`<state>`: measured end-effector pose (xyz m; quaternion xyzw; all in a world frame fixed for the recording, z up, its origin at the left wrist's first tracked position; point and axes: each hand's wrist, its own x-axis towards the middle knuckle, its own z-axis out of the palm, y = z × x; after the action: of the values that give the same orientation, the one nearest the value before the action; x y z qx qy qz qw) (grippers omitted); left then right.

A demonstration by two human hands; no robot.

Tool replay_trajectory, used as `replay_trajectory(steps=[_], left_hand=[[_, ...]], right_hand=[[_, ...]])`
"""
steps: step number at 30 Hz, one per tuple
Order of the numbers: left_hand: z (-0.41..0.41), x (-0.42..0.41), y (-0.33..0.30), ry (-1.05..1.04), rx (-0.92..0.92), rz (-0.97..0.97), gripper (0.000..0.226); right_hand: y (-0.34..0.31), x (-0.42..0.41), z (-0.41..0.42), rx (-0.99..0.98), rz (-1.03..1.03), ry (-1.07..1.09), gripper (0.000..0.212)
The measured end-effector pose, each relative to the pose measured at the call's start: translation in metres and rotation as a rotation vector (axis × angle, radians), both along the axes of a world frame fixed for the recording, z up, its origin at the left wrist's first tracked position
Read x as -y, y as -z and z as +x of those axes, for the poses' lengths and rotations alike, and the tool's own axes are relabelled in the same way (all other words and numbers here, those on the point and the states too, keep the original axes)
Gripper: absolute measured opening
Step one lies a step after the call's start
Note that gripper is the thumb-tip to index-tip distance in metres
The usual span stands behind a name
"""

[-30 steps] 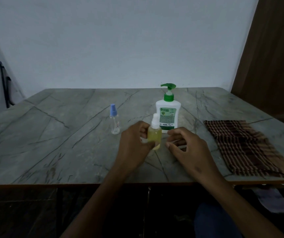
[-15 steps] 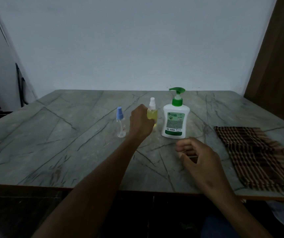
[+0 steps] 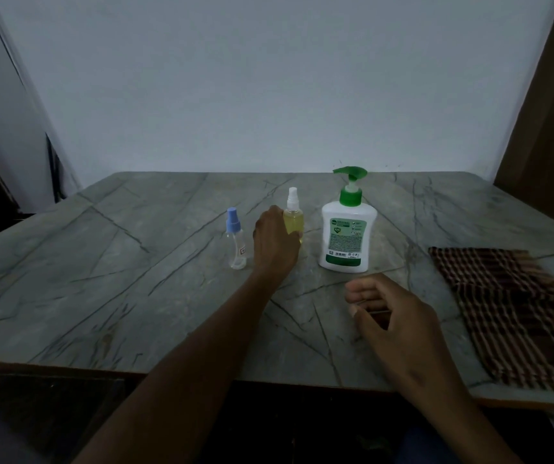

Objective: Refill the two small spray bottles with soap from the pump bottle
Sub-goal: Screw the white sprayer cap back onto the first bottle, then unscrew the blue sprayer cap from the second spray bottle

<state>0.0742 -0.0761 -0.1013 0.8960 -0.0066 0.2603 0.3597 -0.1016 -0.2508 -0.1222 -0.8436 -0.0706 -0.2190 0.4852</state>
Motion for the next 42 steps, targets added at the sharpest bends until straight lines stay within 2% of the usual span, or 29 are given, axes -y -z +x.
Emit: replay_trajectory(steps=[7,10,13,14,16,18,20,23,26,32,38,42], left_hand=[[-0.033,0.003,-0.010,0.005,-0.063,0.079,0.053],[-0.076,0.005,-0.016,0.069,0.073,0.091,0.044],[-0.119,-0.007,-0.021,0.086,0.288,0.076,0.010],[-0.129,-0.017,-0.023,0.057,0.348,0.043,0.007],[-0.140,-0.042,-0.030,-0.064,0.418,-0.096,0.014],[-0.135,-0.070,-0.032,-0.178,0.377,-0.191,0.022],[-0.121,-0.090,-0.028,-0.190,0.219,-0.200,0.042],[-0.102,-0.103,-0.024,-0.023,-0.046,-0.186,0.062],[-0.088,-0.100,-0.024,0.098,-0.175,-0.154,0.057],[-0.084,-0.085,-0.021,0.041,-0.088,-0.066,0.022],[-0.156,-0.060,-0.027,0.201,0.024,-0.084,0.024],[-0.200,-0.053,-0.015,0.266,0.080,-0.121,0.034]], right_hand=[[0.001,-0.001,-0.001,-0.001,-0.056,0.021,0.024],[0.002,-0.001,-0.002,-0.003,-0.070,0.025,0.021],[0.002,-0.001,-0.002,-0.006,-0.092,0.032,0.018],[0.003,-0.001,-0.002,-0.003,-0.096,0.034,0.018],[0.003,-0.001,-0.002,0.000,-0.100,0.036,0.018],[0.003,-0.002,-0.001,-0.003,-0.107,0.039,0.018],[0.002,-0.003,-0.001,-0.001,-0.113,0.040,0.019],[0.003,-0.004,-0.001,-0.001,-0.104,0.037,0.022],[0.003,-0.003,0.000,0.006,-0.087,0.035,0.025],[0.003,-0.001,0.000,0.008,-0.115,0.033,0.027],[-0.008,-0.003,-0.004,-0.023,-0.125,0.028,0.021],[-0.046,-0.021,-0.017,0.071,-0.126,-0.041,0.009]])
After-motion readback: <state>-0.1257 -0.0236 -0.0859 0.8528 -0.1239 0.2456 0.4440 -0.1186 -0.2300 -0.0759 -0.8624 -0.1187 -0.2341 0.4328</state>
